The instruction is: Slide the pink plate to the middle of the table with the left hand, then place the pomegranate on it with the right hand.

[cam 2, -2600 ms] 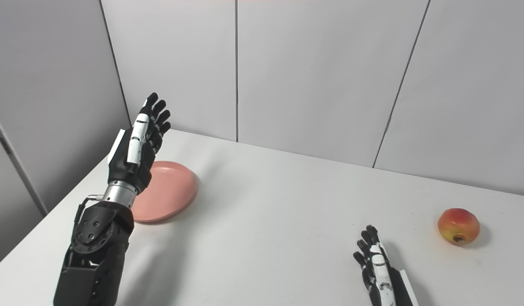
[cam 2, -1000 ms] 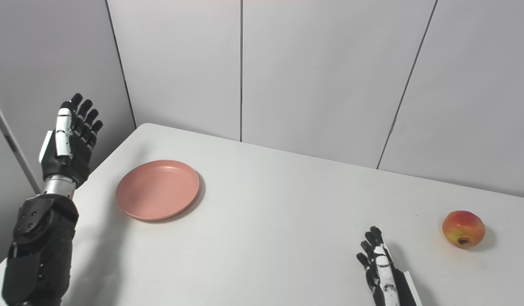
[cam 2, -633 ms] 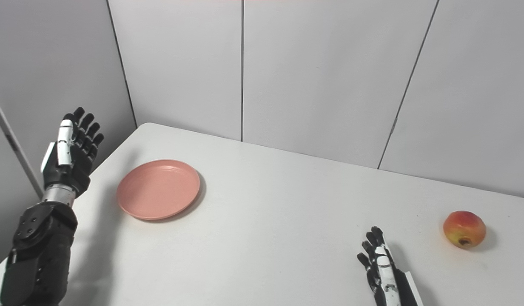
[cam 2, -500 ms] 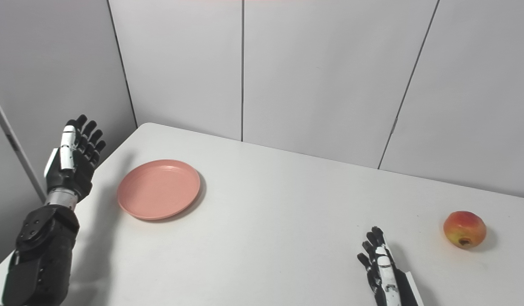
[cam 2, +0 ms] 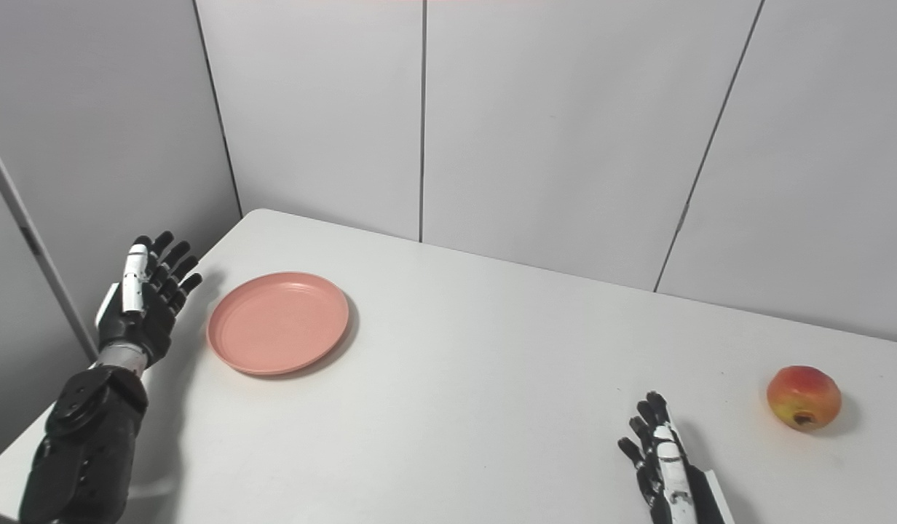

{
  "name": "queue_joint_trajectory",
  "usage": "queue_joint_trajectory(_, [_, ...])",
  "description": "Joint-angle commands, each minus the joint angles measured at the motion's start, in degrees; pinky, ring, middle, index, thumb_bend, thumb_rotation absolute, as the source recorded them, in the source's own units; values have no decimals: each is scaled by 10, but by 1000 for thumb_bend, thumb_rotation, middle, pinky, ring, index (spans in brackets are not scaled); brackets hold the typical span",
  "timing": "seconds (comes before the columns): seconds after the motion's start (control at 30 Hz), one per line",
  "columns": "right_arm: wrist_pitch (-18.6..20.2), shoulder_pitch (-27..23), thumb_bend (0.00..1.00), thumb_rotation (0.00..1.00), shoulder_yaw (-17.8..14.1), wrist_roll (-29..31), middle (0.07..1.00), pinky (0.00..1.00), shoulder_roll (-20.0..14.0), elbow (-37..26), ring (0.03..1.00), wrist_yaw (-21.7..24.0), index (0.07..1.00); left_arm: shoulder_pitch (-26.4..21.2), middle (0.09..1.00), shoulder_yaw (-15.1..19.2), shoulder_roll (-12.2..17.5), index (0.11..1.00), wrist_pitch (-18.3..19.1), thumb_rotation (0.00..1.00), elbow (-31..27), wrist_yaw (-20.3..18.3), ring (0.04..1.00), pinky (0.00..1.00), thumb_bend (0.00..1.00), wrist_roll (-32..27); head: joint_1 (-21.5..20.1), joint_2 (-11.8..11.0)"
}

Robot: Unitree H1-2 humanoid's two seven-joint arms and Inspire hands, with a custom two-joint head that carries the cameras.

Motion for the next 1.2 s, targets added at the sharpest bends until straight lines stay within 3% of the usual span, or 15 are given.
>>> queue_joint_trajectory(0.0, [11, -8, 93, 1000, -6, 7, 1000, 1000, -4, -20, 1000, 0, 1000, -21, 917, 3, 20, 910, -30, 1000, 3, -11, 919, 932, 387, -2, 1, 1])
queue_joint_trajectory(0.3, [13, -8, 84, 1000, -9, 10, 1000, 1000, -3, -20, 1000, 1, 1000, -17, 932, 5, 29, 928, -50, 1000, 49, -38, 930, 952, 384, -9, 1, 2])
queue_joint_trajectory(0.47, [14, -9, 92, 1000, -10, 10, 1000, 1000, -3, -19, 1000, 0, 1000, -14, 908, 8, 24, 909, -49, 1000, 64, -40, 900, 876, 382, -12, 2, 4])
queue_joint_trajectory(0.67, [14, -10, 88, 1000, -9, 13, 1000, 1000, -3, -18, 1000, 2, 1000, -12, 887, -4, 22, 891, -63, 1000, 81, -51, 873, 854, 388, -6, 2, 5])
queue_joint_trajectory(0.93, [15, -9, 91, 1000, -9, 12, 1000, 1000, -3, -22, 1000, -1, 1000, -6, 945, -23, 3, 932, -47, 1000, 52, -41, 948, 964, 377, -3, 0, 8])
queue_joint_trajectory(1.03, [9, -9, 97, 1000, -7, 6, 1000, 1000, -4, -20, 1000, -1, 1000, -4, 952, -28, -3, 939, -38, 1000, 41, -39, 958, 980, 363, -3, -1, 9])
queue_joint_trajectory(1.17, [9, -8, 101, 1000, -7, 6, 1000, 1000, -3, -20, 1000, 0, 1000, -7, 926, -36, -3, 912, -53, 1000, 64, -48, 929, 957, 378, 3, -3, 10])
